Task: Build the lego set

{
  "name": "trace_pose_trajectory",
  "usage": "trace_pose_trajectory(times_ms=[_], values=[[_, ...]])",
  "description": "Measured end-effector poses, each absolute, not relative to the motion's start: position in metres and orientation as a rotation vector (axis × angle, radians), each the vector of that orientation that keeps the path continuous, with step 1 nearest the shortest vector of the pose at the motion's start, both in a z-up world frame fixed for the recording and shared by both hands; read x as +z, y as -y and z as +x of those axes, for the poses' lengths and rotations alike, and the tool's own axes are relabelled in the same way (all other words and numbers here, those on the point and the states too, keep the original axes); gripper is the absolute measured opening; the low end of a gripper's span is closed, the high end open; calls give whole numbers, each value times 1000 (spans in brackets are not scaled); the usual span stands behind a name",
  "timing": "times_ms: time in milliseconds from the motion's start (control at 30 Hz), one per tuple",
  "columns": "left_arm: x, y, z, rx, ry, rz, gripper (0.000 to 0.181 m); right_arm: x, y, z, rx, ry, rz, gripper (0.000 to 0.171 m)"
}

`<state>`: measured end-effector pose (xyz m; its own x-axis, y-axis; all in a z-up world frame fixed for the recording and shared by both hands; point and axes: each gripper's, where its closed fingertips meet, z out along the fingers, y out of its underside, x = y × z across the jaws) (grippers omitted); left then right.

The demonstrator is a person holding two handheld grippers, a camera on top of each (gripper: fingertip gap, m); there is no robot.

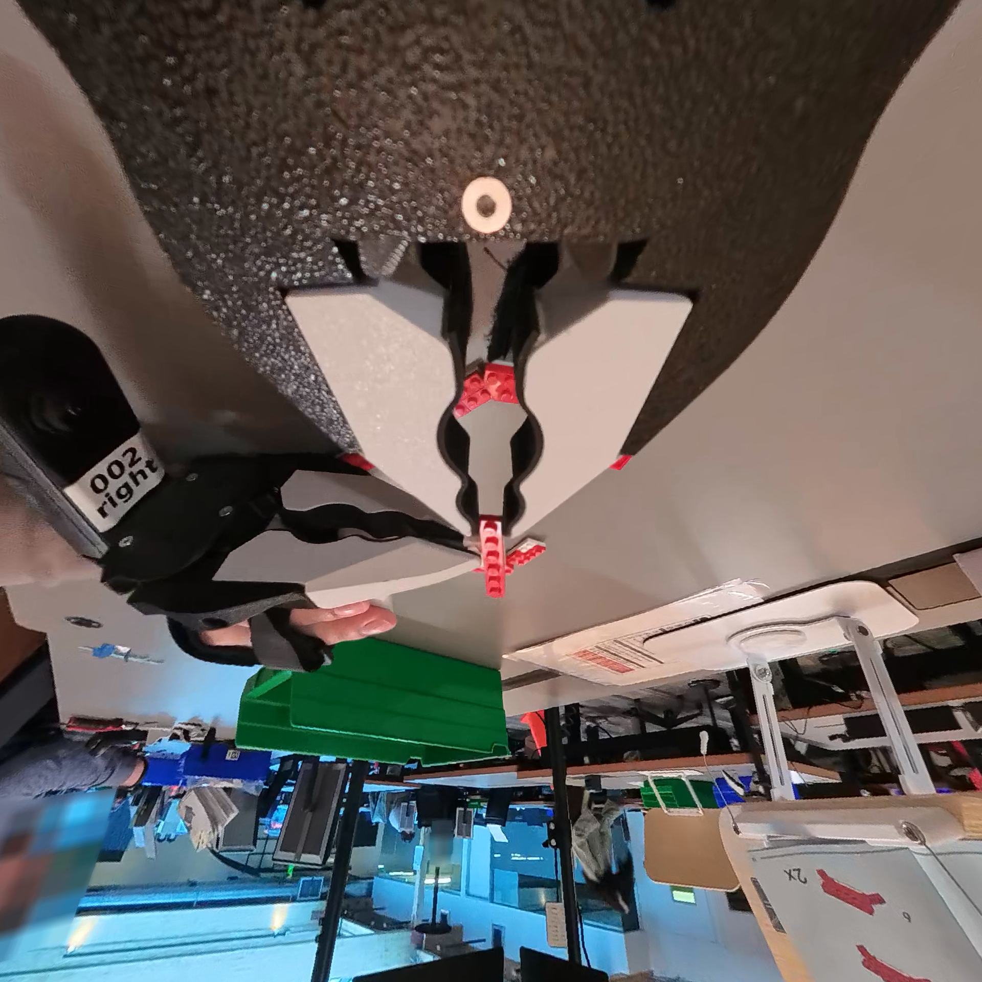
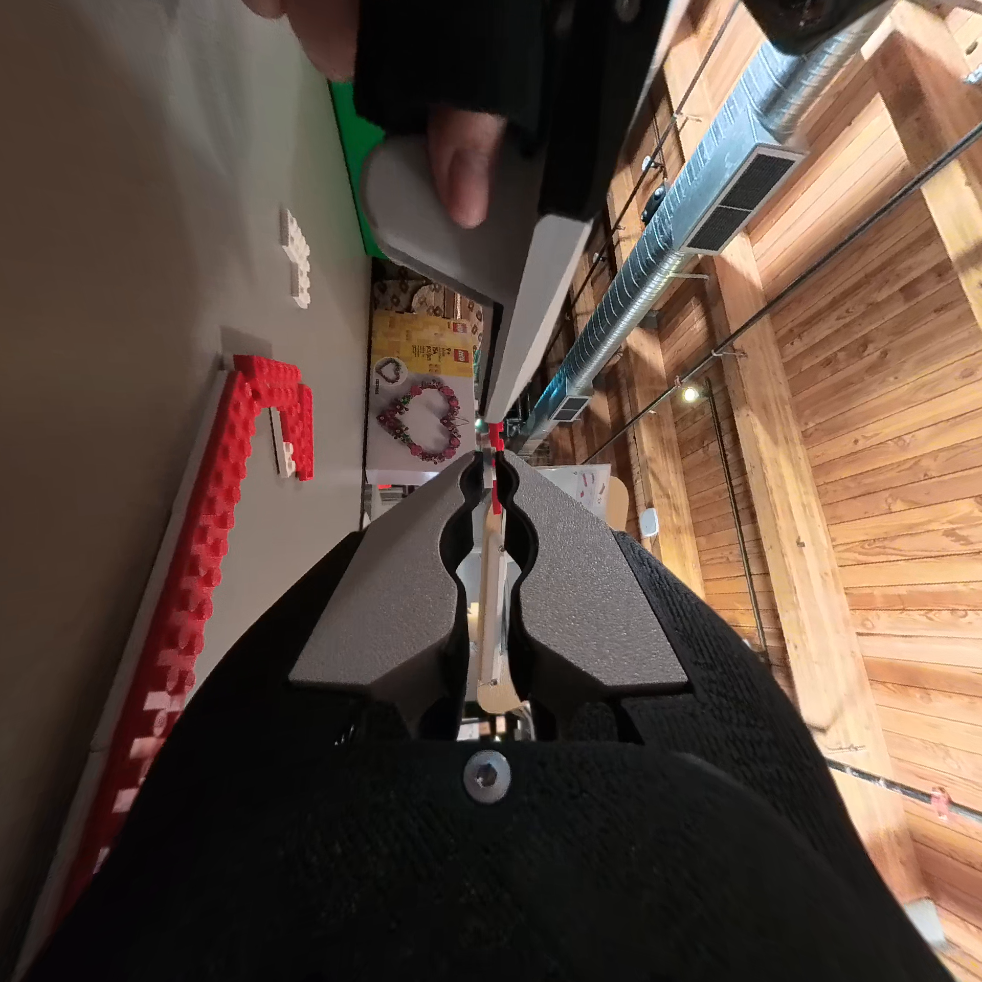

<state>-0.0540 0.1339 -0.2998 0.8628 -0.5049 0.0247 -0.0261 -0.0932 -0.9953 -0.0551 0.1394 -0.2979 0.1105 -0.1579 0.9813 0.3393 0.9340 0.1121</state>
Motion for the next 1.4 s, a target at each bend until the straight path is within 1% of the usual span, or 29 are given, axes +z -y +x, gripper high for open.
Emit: trace_pose_trajectory(times_ms=[533, 1100, 1267, 1400], values=[[-306, -139, -56, -343, -448, -1662, 7, -305, -145, -55, -467, 1431, -177, 3], [-305, -138, -56, -322, -472, -1644, 6, -305, -143, -55, -443, 1425, -212, 4], [-298, -138, -67, -297, -444, -1622, 6, -309, -142, -57, -405, 1444, -229, 16], [-292, -137, -81, -261, -411, -1606, 6, -313, -143, -59, -383, 1463, -238, 21]])
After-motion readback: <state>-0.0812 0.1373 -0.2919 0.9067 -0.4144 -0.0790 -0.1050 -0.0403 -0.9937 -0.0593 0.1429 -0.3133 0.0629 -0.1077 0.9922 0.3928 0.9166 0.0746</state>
